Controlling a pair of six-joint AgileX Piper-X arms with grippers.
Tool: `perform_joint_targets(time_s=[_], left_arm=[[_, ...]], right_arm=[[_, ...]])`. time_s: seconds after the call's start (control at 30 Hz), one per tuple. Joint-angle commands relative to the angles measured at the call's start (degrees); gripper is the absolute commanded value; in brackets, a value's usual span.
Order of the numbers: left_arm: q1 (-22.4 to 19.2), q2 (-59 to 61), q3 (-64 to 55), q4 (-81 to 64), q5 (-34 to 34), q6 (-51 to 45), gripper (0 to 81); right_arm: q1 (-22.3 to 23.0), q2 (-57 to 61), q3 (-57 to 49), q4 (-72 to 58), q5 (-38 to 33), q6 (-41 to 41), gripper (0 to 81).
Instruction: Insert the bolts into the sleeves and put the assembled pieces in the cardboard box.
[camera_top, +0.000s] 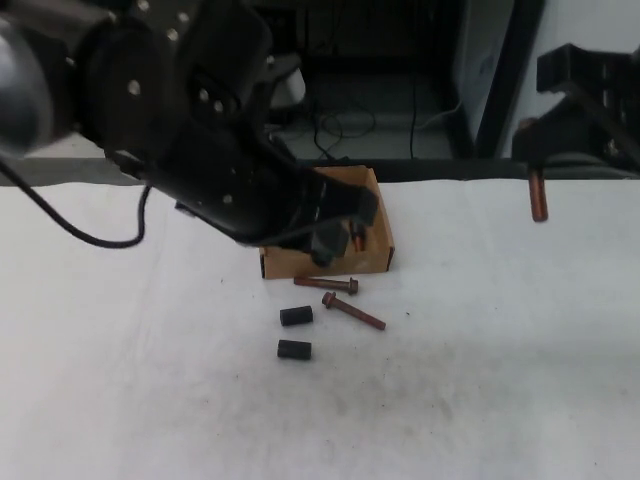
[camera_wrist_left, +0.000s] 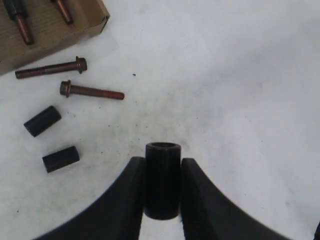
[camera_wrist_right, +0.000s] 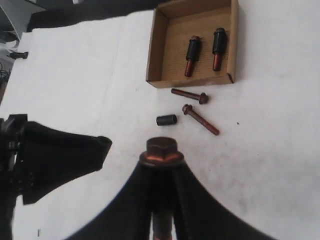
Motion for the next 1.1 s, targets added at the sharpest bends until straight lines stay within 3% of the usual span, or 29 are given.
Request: perform_joint_targets(time_s=[0.0, 0.2, 0.4, 0.5, 0.77, 1.07], left_arm=[[-0.2, -1.6, -0.4, -0.1, 0.2, 0.5, 0.9], [-0.2, -7.6, -0.1, -1.2, 1.4, 2.7, 0.9], [-0.2, -14.2, 4.7, -14.8, 14.4, 7.9, 0.9], [-0.2, -16.8, 8.1, -22.5, 16.7, 5.3, 0.9], [-0.2, -20.6, 16.7, -36.4, 16.7, -4.7, 0.9], [-0.2, -21.5, 19.1, -40.8, 10.8, -3.0, 0.9]], right_arm=[[-0.2, -0.8, -0.2, -5.2, -0.2, -0.3, 0.0], [0.1, -0.8, -0.2, -12.4, -1.3, -0.3, 0.0], [0.1, -0.8, -0.2, -20.5, -6.1, -0.3, 0.0], [0.4, -0.8, -0.2, -25.8, -9.1, 0.0, 0.0], [6.0, -0.8, -0.2, -34.4, -11.0, -0.8, 0.0], [8.1, -0.8, -0.2, -42.3, -6.5, 0.0, 0.0]])
